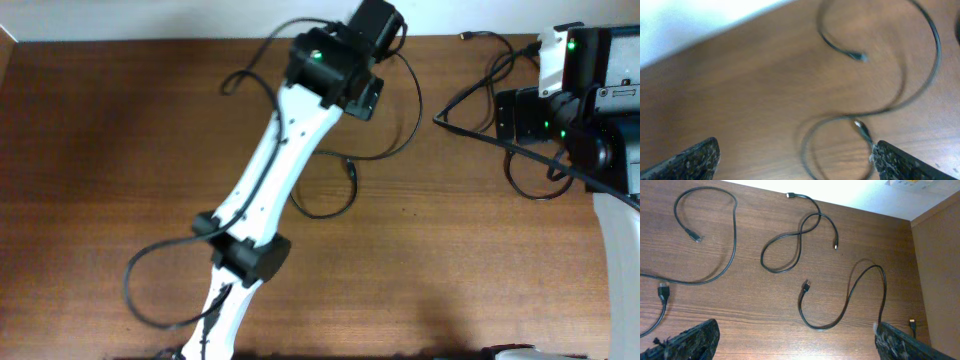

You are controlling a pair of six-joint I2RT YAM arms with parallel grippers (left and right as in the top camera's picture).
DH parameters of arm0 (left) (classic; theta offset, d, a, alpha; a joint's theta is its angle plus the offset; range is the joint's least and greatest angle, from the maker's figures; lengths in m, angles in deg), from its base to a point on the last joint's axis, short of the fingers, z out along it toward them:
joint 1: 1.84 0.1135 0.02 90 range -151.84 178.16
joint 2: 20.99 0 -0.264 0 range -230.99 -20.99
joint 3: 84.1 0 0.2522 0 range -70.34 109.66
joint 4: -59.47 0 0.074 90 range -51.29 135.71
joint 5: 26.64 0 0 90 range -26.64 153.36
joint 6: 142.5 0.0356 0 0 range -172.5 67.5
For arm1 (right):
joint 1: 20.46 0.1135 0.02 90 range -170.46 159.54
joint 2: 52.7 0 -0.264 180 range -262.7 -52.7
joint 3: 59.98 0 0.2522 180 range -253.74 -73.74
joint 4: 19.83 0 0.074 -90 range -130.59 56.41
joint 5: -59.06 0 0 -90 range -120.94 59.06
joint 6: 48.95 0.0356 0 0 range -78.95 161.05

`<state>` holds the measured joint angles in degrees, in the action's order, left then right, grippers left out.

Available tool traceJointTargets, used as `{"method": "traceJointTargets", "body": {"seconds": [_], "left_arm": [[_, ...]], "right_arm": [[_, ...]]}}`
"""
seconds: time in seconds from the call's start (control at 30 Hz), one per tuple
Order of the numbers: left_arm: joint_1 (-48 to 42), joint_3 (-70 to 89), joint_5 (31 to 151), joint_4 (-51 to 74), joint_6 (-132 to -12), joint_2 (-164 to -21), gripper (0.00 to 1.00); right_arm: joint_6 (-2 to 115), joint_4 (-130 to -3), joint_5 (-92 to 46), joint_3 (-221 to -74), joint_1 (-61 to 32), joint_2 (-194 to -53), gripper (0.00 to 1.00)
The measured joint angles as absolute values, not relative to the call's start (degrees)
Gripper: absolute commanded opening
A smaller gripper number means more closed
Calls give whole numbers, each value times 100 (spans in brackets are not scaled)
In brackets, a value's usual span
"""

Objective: Untangle cables

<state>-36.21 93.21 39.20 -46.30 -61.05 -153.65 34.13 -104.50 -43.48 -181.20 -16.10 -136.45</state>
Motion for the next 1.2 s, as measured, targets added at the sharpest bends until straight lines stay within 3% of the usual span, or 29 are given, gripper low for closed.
{"method": "traceJointTargets", "body": {"seconds": [0.43, 1.2], "left_arm": [[-3401, 9435, 2471, -4621, -6103, -15011, 99], [-3403, 9435, 2324, -4665, -6103, -15011, 99]], "right_arm": [[3413, -10470, -4348, -18120, -1610, -13647, 98], [3413, -10470, -4348, -18120, -1610, -13647, 98]]}}
